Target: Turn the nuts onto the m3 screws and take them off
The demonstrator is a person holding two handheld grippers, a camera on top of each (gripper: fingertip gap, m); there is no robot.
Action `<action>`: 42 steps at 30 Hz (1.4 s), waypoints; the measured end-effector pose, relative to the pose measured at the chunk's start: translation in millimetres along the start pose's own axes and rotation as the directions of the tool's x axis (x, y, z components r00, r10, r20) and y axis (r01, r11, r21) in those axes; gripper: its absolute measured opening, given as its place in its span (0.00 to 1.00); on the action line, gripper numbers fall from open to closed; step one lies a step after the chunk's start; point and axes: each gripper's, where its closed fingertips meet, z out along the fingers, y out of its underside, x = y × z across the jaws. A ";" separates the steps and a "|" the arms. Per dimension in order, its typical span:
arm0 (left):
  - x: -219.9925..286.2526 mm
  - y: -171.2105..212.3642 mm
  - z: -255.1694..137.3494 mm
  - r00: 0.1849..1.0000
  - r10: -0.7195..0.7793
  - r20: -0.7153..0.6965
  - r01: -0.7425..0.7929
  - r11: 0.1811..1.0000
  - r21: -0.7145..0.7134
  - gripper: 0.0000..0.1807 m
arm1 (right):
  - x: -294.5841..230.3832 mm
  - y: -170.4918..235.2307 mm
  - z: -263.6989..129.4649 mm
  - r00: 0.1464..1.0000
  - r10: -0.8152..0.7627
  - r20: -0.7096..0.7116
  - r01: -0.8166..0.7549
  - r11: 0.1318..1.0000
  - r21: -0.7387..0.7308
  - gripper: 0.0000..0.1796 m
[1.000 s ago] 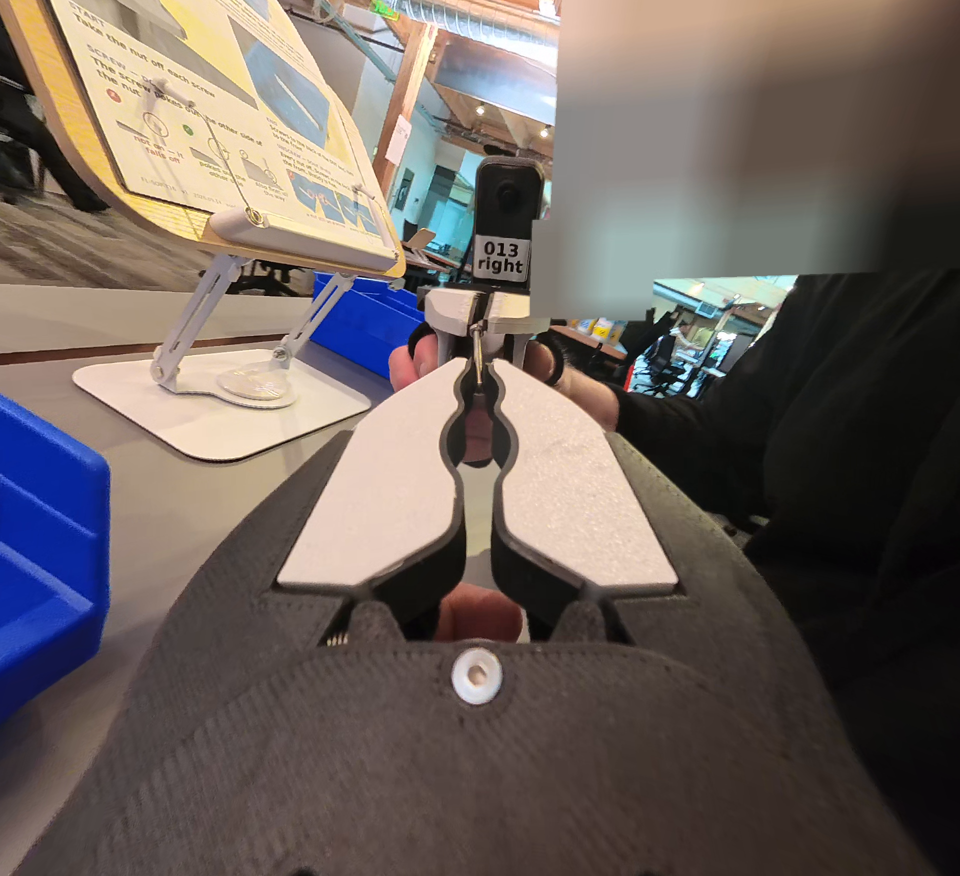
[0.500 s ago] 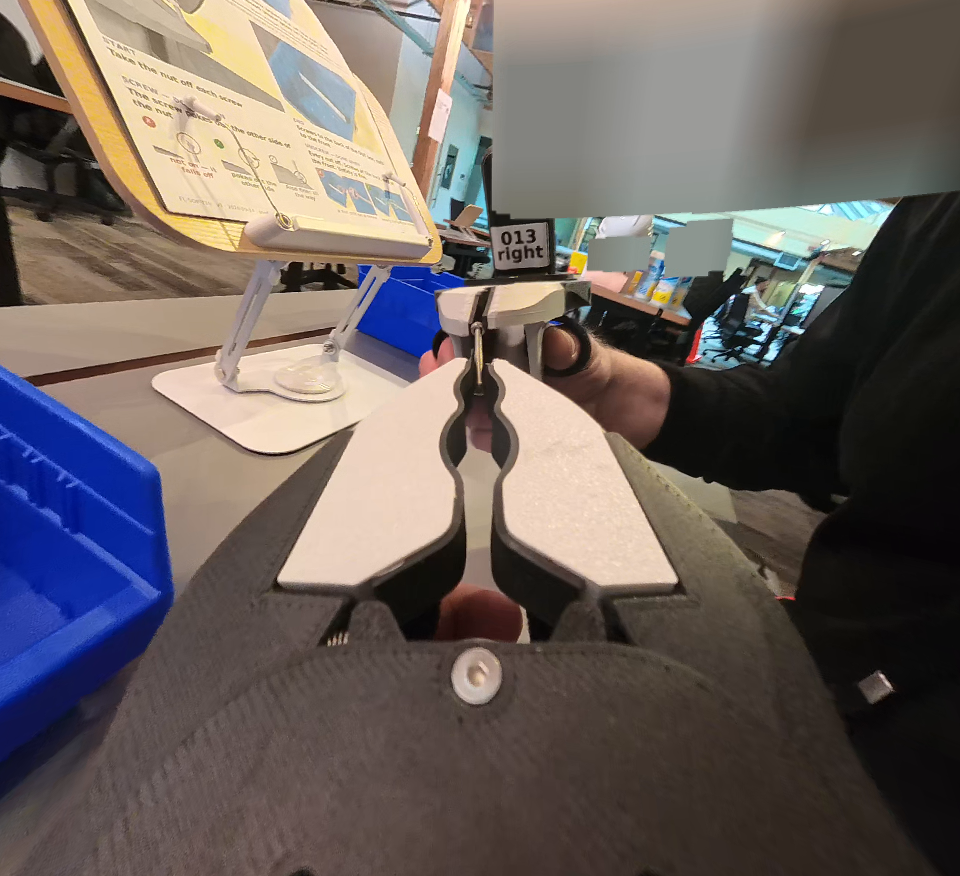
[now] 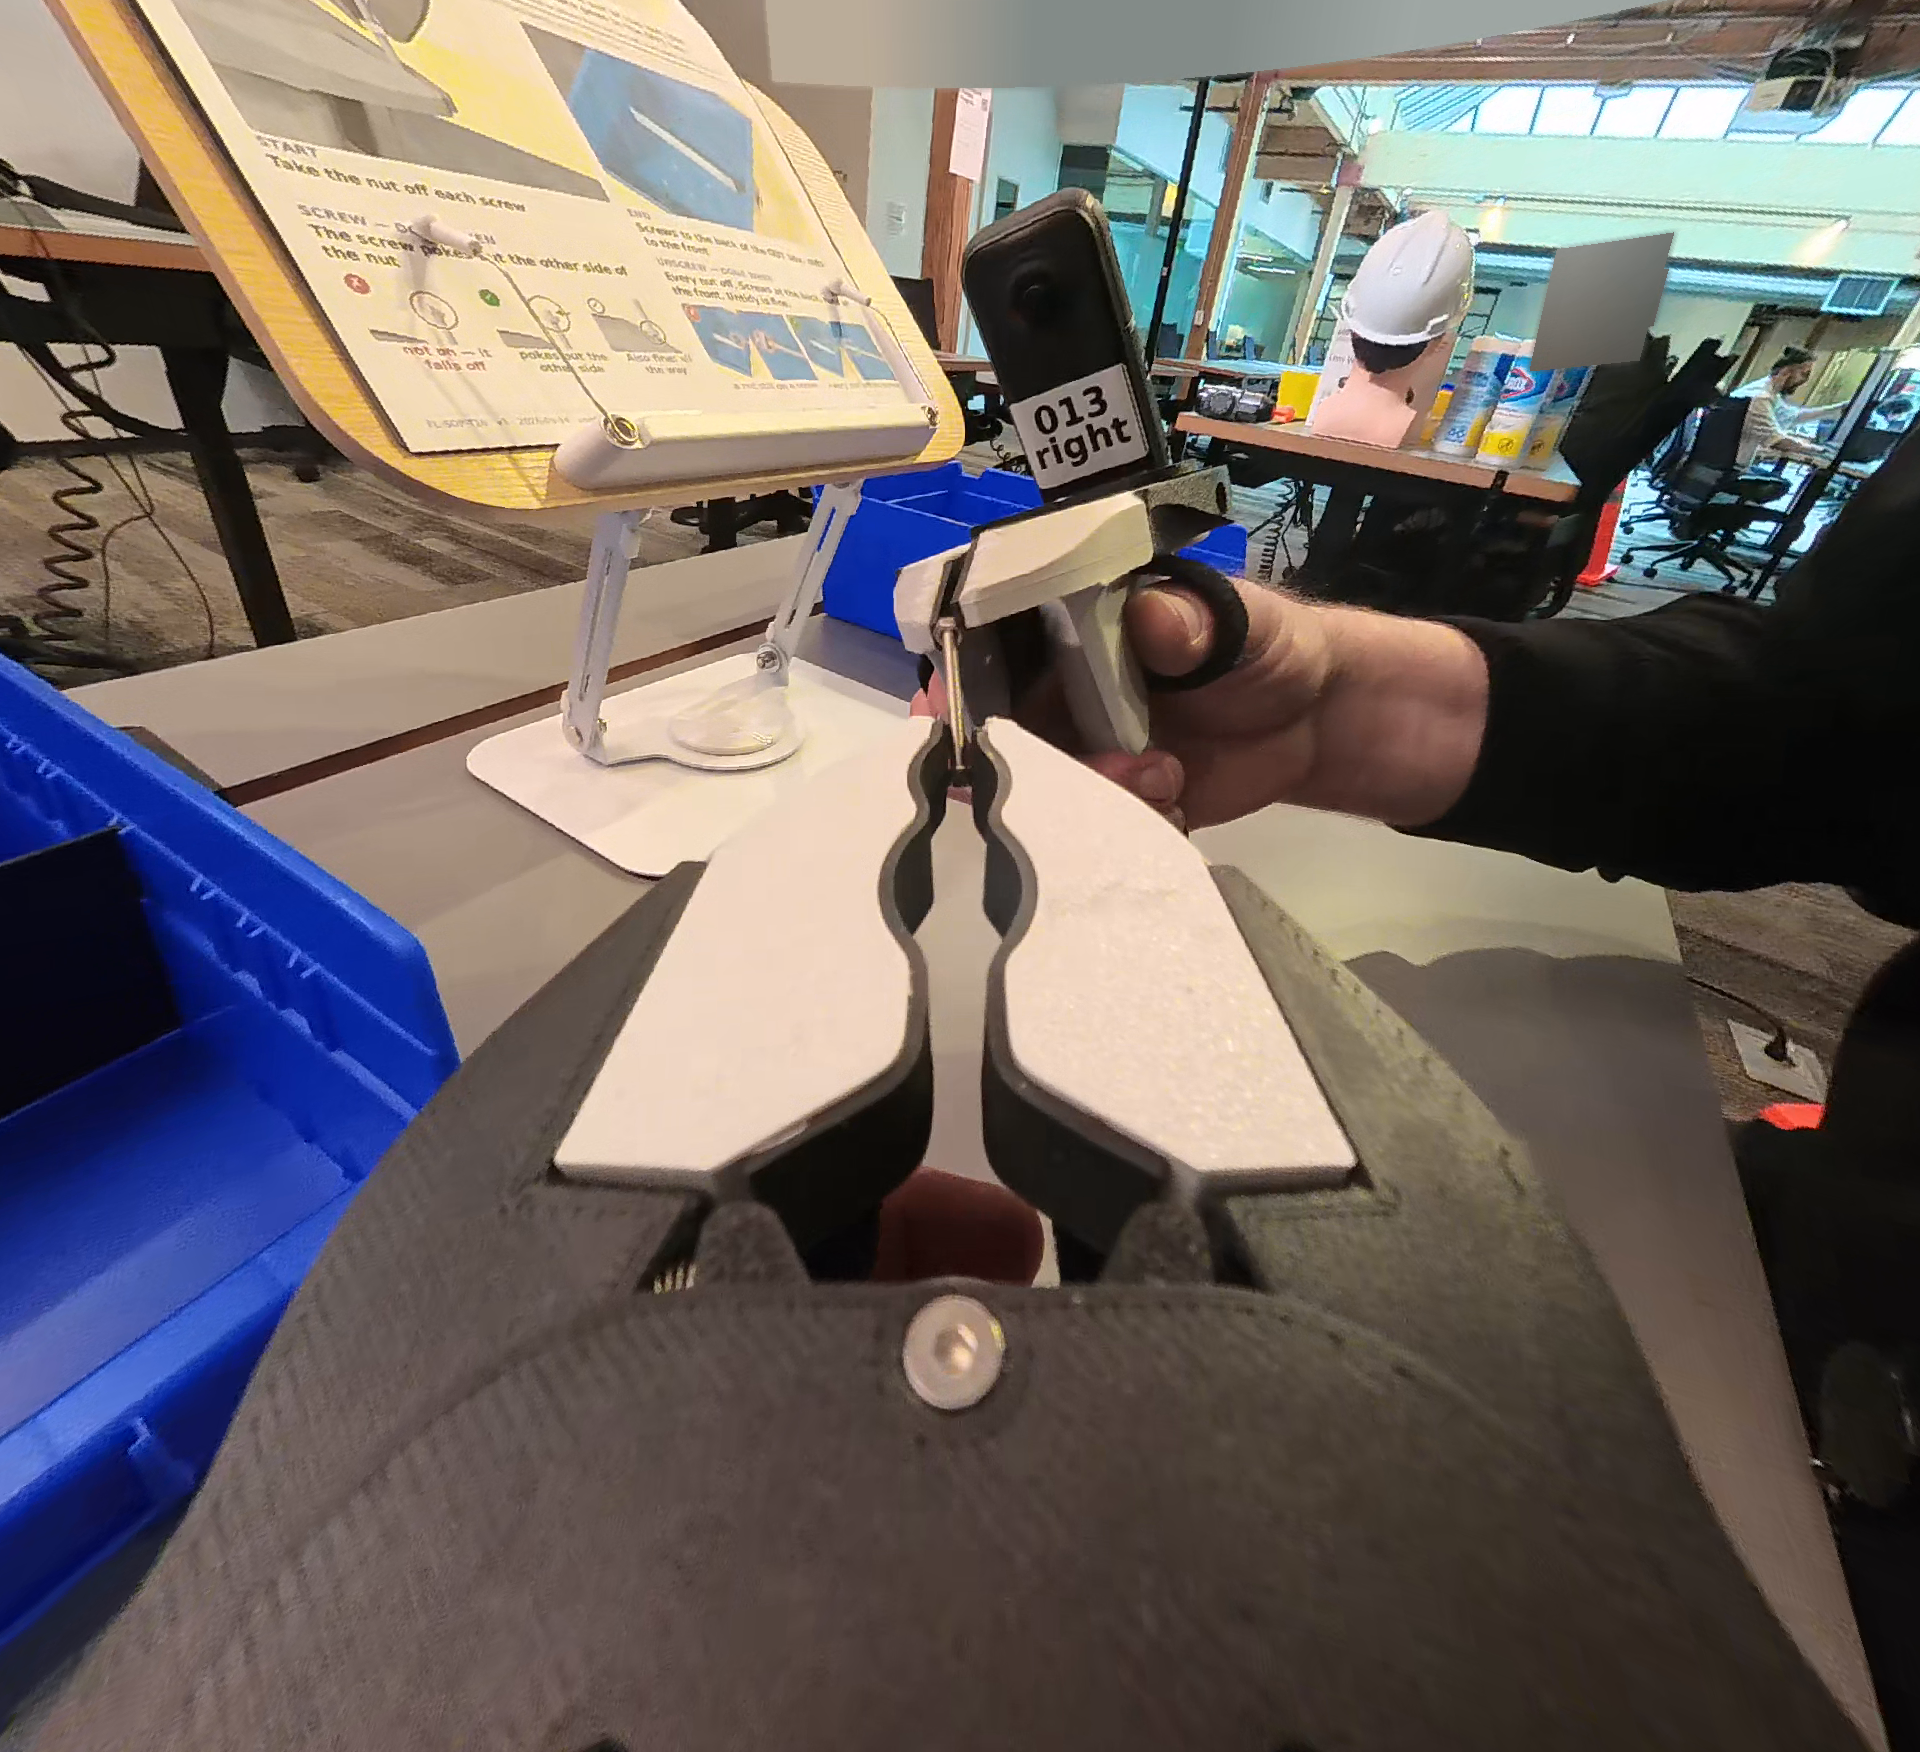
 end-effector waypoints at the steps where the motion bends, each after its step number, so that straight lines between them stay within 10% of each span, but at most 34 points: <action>1: -0.5 0.1 -0.1 1.000 -0.001 0.002 0.001 1.000 0.000 0.02 | 0.3 0.3 -0.1 1.000 -0.002 -0.001 0.002 1.000 -0.003 0.02; 42: -2.9 7.4 3.5 0.994 0.093 0.052 -0.090 0.994 -0.057 0.02 | 3.4 2.5 -1.0 0.999 0.043 0.000 -0.043 0.998 -0.037 0.03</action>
